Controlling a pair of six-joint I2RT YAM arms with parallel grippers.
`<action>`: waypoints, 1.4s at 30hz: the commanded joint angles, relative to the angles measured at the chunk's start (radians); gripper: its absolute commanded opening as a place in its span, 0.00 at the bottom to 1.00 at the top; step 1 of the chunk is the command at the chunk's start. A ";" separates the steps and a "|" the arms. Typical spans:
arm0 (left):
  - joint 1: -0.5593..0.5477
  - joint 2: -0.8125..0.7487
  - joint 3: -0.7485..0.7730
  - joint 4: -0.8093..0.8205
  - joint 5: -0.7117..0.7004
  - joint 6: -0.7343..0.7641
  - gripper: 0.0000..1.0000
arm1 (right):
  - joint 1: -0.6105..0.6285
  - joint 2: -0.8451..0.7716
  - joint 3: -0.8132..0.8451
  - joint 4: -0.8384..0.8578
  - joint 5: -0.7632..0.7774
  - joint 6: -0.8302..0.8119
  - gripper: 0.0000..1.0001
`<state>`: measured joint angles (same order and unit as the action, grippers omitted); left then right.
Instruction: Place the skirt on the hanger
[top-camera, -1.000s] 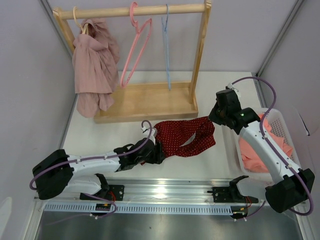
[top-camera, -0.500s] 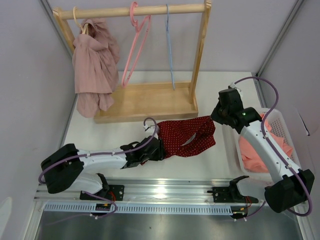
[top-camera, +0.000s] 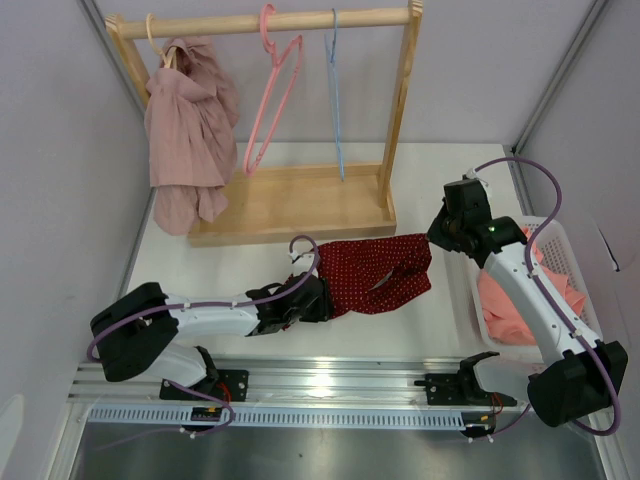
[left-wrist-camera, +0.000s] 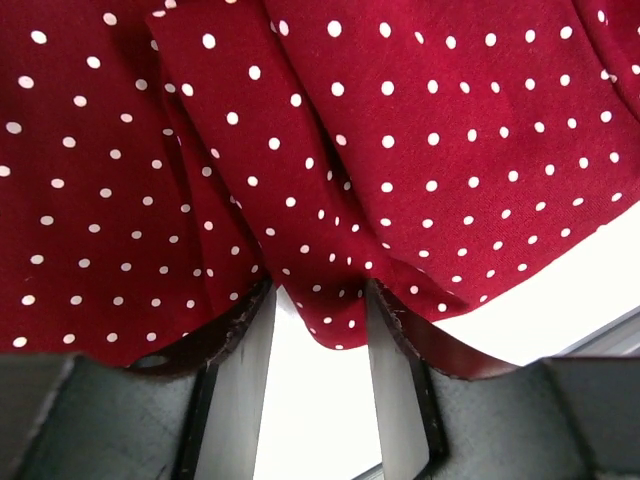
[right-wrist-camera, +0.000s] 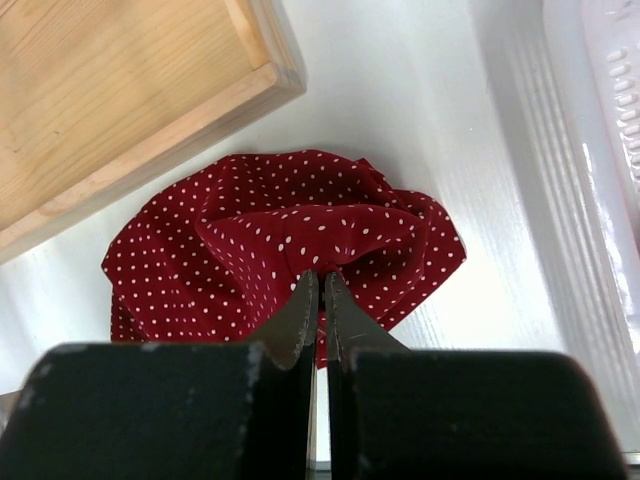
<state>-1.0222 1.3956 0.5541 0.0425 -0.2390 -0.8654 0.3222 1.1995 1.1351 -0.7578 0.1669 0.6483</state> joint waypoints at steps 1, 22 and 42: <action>-0.006 0.026 0.021 0.039 0.006 -0.021 0.45 | -0.017 -0.031 -0.003 0.026 -0.009 -0.027 0.00; 0.001 -0.337 0.273 -0.350 -0.054 0.098 0.00 | -0.046 -0.109 0.126 -0.047 -0.024 -0.073 0.00; 0.034 -0.707 0.770 -0.857 -0.220 0.193 0.00 | -0.048 -0.399 0.431 -0.012 -0.187 -0.170 0.00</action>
<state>-0.9939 0.7174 1.2480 -0.7242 -0.4065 -0.7170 0.2813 0.8272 1.4948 -0.8173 -0.0040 0.5354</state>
